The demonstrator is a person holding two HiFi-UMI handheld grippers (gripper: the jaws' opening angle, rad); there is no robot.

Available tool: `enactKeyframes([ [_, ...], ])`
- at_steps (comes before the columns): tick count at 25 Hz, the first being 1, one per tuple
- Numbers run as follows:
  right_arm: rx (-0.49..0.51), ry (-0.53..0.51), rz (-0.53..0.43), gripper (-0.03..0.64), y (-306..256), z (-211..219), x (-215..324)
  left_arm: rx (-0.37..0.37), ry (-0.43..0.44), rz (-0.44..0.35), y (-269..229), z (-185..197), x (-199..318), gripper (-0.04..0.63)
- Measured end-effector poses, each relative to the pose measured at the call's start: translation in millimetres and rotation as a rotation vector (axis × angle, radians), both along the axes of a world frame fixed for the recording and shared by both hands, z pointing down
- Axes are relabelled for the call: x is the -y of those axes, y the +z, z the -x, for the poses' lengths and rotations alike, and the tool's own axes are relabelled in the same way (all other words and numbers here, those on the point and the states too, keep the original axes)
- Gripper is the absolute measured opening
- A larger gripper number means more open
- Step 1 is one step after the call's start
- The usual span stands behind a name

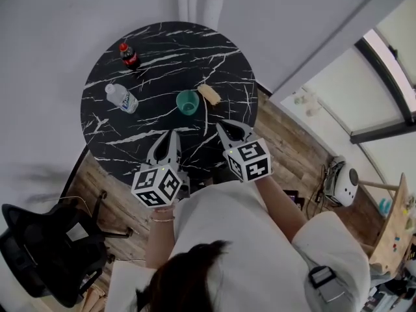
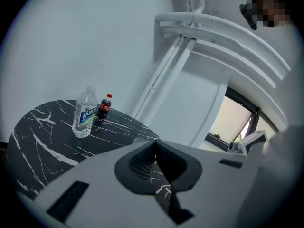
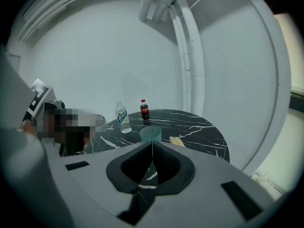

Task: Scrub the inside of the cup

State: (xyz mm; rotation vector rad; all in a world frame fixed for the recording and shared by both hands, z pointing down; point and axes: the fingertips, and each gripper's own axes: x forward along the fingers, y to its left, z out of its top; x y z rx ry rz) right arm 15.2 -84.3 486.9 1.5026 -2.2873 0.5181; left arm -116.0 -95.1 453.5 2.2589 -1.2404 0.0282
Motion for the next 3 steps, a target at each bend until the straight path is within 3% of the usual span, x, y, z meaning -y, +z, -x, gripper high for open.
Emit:
enactKeyframes([
  [3, 0.002, 0.006, 0.002, 0.037, 0.4, 0.9, -3.3, 0.006, 0.013, 0.000, 1.3, -1.1, -3.6, 0.009],
])
